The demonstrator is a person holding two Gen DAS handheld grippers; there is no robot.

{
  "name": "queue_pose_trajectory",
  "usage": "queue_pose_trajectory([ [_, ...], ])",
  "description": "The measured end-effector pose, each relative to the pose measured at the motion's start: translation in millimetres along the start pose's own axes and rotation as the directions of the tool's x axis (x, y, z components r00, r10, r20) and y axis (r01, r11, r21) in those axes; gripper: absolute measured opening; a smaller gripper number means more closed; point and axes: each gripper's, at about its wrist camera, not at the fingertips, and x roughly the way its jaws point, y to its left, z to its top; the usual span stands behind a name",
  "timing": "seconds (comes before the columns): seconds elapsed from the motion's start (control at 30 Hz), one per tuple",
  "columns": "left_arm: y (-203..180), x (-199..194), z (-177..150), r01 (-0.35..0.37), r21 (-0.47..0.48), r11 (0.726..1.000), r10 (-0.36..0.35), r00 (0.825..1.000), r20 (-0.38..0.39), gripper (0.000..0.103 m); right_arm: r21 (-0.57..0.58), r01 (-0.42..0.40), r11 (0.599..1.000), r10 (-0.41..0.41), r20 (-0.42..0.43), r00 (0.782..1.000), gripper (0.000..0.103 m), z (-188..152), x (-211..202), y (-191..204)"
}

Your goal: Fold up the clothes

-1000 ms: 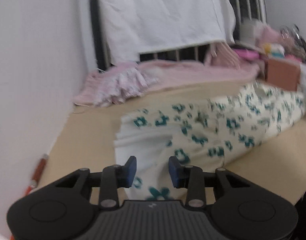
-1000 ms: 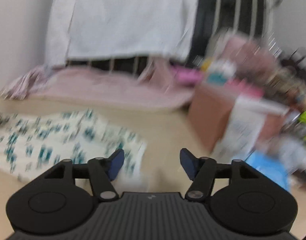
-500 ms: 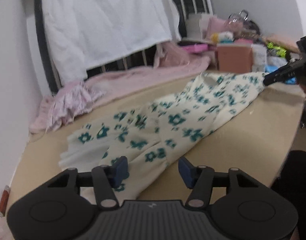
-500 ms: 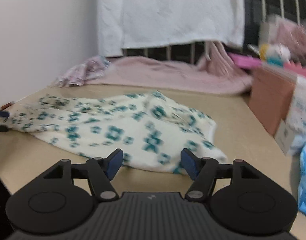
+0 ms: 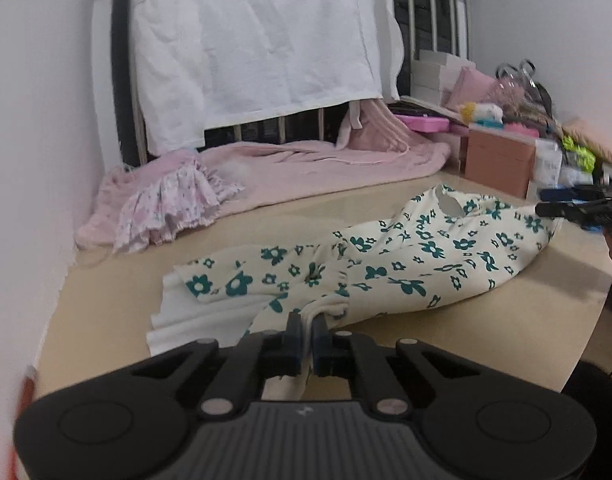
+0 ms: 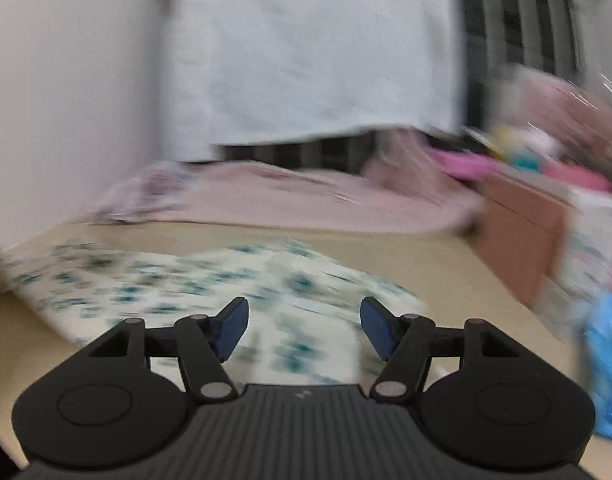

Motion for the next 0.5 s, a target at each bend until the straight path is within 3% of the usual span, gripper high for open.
queue_pose_trajectory([
  [0.07, -3.3, -2.2, 2.7, -0.012, 0.027, 1.000, 0.012, 1.000, -0.001, 0.004, -0.166, -0.180, 0.970, 0.181, -0.010, 0.984, 0.064, -0.1, 4.7, 43.4],
  [0.1, -4.8, -4.4, 2.7, -0.013, 0.028, 1.000, 0.013, 1.000, 0.003, 0.004, -0.255, -0.224, 0.941, 0.221, -0.039, 0.974, 0.064, -0.9, 12.2, 67.2],
  [0.2, -8.6, -14.0, -1.1, -0.033, 0.031, 0.999, 0.033, 0.999, 0.019, 0.004, -0.467, -0.264, 0.844, 0.256, -0.083, 0.963, 0.064, -5.4, 34.8, 127.2],
  [0.3, -11.8, -23.3, -5.5, -0.056, 0.034, 0.998, 0.055, 0.998, 0.031, 0.004, -0.596, -0.276, 0.754, 0.261, -0.114, 0.959, 0.061, -12.6, 60.4, 170.8],
  [0.33, -10.0, -24.7, -9.8, -0.070, 0.037, 0.997, 0.070, 0.997, 0.021, 0.004, -0.632, -0.269, 0.726, 0.249, -0.123, 0.961, 0.040, -16.0, 68.9, 181.9],
  [0.37, -8.3, -26.1, -14.1, -0.085, 0.040, 0.996, 0.084, 0.996, 0.010, 0.004, -0.658, -0.261, 0.707, 0.224, -0.141, 0.964, 0.013, -18.3, 76.4, 189.8],
  [0.4, -6.0, -27.2, -18.5, -0.102, 0.040, 0.994, 0.102, 0.995, -0.001, 0.004, -0.675, -0.256, 0.692, 0.206, -0.155, 0.966, 0.008, -19.7, 82.3, 195.7],
  [0.5, 1.2, -34.0, -27.1, -0.148, -0.028, 0.989, 0.147, 0.989, -0.010, 0.009, -0.651, -0.277, 0.706, 0.214, -0.175, 0.961, 0.004, -14.9, 83.8, 194.2],
])
